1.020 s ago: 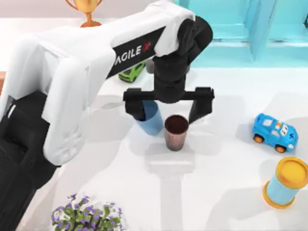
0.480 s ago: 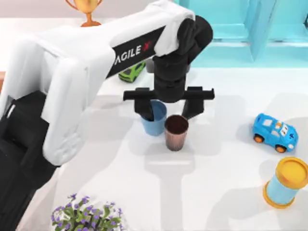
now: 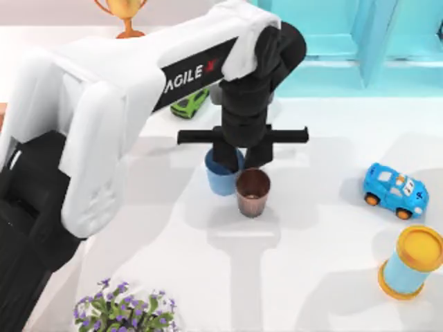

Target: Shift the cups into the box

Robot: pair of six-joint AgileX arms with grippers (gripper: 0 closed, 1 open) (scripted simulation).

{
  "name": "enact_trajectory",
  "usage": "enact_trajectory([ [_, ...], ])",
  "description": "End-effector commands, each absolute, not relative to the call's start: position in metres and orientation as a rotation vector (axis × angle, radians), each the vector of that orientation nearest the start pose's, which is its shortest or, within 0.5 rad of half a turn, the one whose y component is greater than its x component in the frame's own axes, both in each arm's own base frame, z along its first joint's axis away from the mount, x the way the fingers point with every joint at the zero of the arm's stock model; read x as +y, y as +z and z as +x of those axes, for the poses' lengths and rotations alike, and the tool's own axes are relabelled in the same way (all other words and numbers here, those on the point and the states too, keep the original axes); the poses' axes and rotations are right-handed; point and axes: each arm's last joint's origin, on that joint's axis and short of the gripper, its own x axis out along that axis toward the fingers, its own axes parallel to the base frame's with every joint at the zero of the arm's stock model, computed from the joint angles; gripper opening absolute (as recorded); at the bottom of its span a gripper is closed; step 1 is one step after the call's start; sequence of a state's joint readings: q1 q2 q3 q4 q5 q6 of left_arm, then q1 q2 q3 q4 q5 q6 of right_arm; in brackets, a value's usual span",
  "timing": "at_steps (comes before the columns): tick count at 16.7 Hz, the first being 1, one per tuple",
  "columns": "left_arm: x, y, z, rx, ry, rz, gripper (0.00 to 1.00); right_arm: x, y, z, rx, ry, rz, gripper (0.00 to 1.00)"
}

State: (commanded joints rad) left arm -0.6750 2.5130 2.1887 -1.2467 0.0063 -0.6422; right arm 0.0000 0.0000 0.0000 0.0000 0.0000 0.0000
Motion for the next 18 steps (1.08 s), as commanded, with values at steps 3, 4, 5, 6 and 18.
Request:
enact_trajectory([
  [3,-0.302,0.135,0.387,1.571,-0.015,0.016,0.00,-0.001,0.160,0.106,0.000,0.000,0.000,1.00],
  [4,-0.302,0.135,0.387,1.571,-0.015,0.016,0.00,-0.001,0.160,0.106,0.000,0.000,0.000,1.00],
  [5,-0.302,0.135,0.387,1.571,-0.015,0.016,0.00,-0.001,0.160,0.106,0.000,0.000,0.000,1.00],
  [6,-0.302,0.135,0.387,1.571,-0.015,0.016,0.00,-0.001,0.160,0.106,0.000,0.000,0.000,1.00],
  [18,-0.201,0.235,0.389,1.570,-0.016,0.016,0.00,-0.001,0.160,0.106,0.000,0.000,0.000,1.00],
])
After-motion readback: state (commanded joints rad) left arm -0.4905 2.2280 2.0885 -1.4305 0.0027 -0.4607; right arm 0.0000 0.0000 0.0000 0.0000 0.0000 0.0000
